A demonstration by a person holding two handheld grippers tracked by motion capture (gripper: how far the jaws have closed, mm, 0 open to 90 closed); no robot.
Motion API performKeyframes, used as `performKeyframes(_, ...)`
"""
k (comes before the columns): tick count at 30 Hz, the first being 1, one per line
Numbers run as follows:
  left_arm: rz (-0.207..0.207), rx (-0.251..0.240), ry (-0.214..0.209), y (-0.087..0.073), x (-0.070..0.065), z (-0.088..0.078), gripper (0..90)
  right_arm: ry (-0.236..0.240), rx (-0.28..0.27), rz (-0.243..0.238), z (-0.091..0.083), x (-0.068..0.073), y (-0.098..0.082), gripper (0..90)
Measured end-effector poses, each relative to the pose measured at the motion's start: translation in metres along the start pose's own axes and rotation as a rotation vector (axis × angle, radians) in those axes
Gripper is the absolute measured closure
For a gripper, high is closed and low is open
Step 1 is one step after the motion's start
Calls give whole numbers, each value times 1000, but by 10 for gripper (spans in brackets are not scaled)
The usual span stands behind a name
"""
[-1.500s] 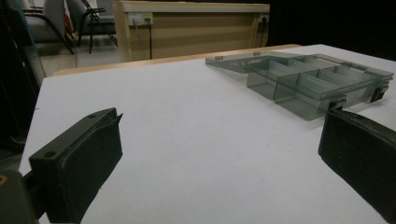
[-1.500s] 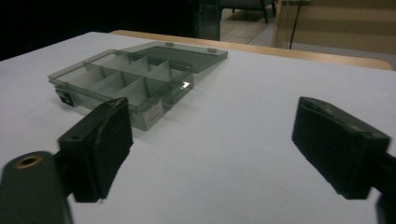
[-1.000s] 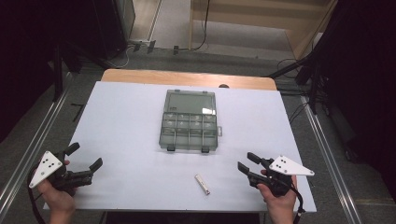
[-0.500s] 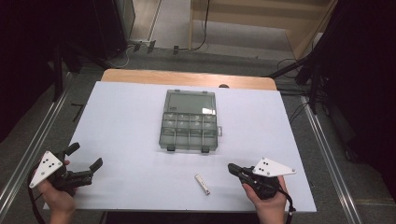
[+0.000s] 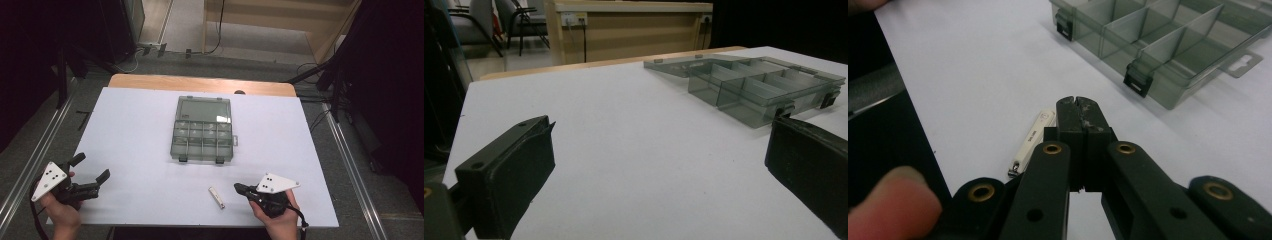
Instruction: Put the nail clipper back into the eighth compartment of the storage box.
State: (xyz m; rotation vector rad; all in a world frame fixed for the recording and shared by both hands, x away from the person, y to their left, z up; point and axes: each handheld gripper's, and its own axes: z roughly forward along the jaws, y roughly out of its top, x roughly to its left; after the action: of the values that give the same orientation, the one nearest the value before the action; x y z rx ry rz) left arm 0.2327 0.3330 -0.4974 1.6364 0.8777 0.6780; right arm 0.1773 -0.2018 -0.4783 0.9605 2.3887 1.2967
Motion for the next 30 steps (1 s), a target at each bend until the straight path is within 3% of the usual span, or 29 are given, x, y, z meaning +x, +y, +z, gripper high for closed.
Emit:
performKeyframes(16, -1, 1, -1, 0, 0, 0, 0, 90, 133, -81, 32, 17, -2, 900)
performKeyframes(30, -1, 1, -1, 0, 0, 0, 0, 121, 205, -127, 45, 23, -6, 900)
